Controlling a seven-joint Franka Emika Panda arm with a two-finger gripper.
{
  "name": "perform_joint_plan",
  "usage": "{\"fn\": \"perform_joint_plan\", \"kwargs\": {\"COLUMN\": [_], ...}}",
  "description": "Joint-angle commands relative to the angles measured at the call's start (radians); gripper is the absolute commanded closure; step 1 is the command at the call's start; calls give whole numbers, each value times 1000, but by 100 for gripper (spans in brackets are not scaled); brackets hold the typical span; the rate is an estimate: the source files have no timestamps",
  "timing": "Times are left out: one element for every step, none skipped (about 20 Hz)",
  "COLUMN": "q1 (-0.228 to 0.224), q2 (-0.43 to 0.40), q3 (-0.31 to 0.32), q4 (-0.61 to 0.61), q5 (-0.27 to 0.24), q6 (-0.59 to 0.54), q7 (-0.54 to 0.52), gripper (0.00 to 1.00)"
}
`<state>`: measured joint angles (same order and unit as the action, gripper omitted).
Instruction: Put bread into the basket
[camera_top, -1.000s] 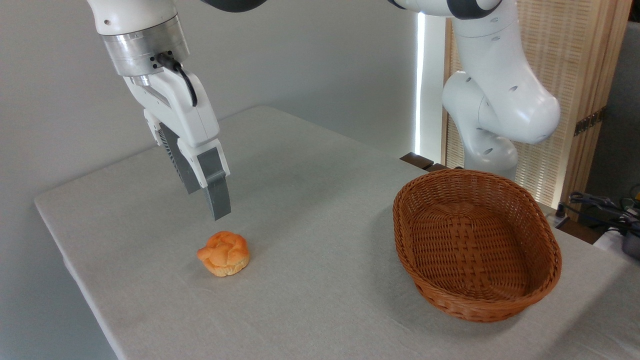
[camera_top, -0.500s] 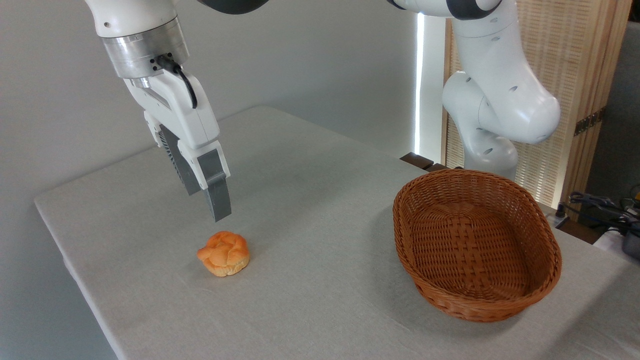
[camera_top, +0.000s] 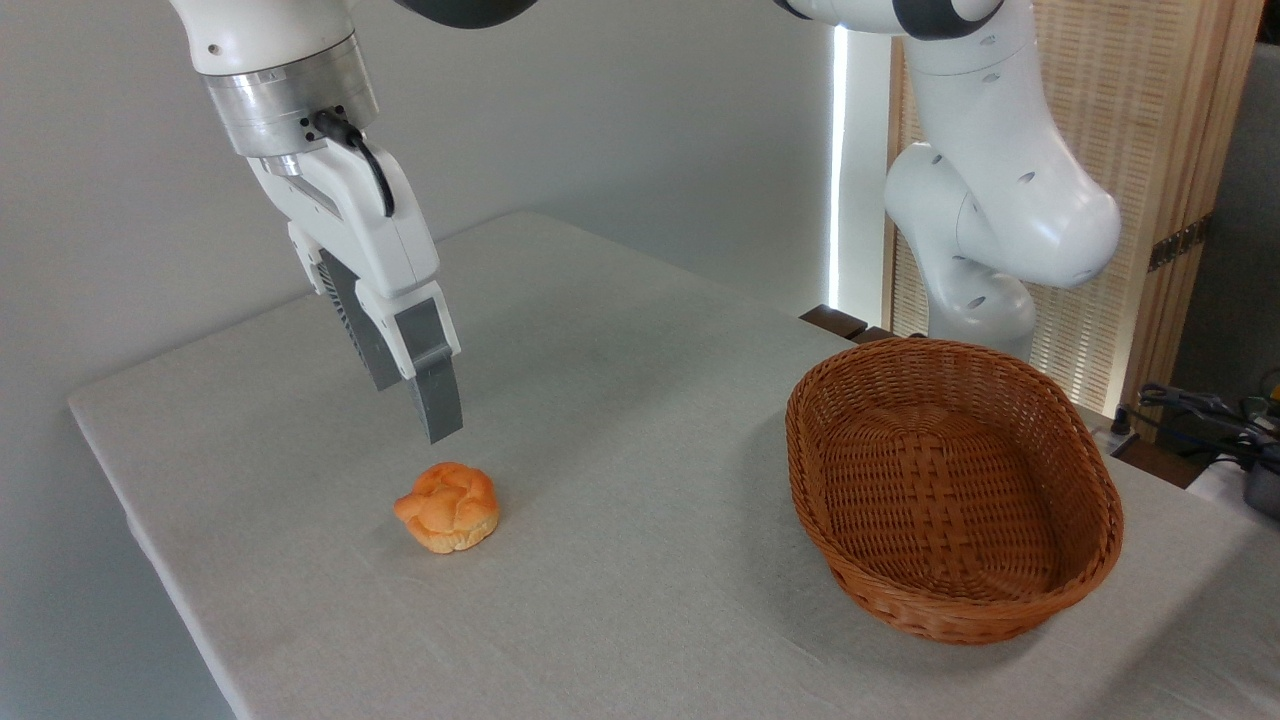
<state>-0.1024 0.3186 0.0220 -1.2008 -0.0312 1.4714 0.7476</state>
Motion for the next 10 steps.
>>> {"fn": "perform_joint_plan", "kwargs": {"q1": [-7, -5, -7, -5, -5, -3, -3, -3, -3, -3], "q2": [-7, -7, -7, -7, -6, -6, -6, -6, -6, -7], "q3": [6, 6, 6, 9, 10, 12, 13, 13, 13, 13], "q4": [-6, -6, -5, -5, -6, -6, -6, -6, -6, -8], "q5": [14, 14, 13, 10, 10, 5, 7, 7, 8, 8], "q6": [0, 0, 0, 0, 4, 6, 6, 6, 6, 6], "q7": [-5, -5, -4, -4, -2, -2, -2, -2, -2, -4], "gripper": [0, 0, 0, 0, 0, 0, 0, 0, 0, 0]}}
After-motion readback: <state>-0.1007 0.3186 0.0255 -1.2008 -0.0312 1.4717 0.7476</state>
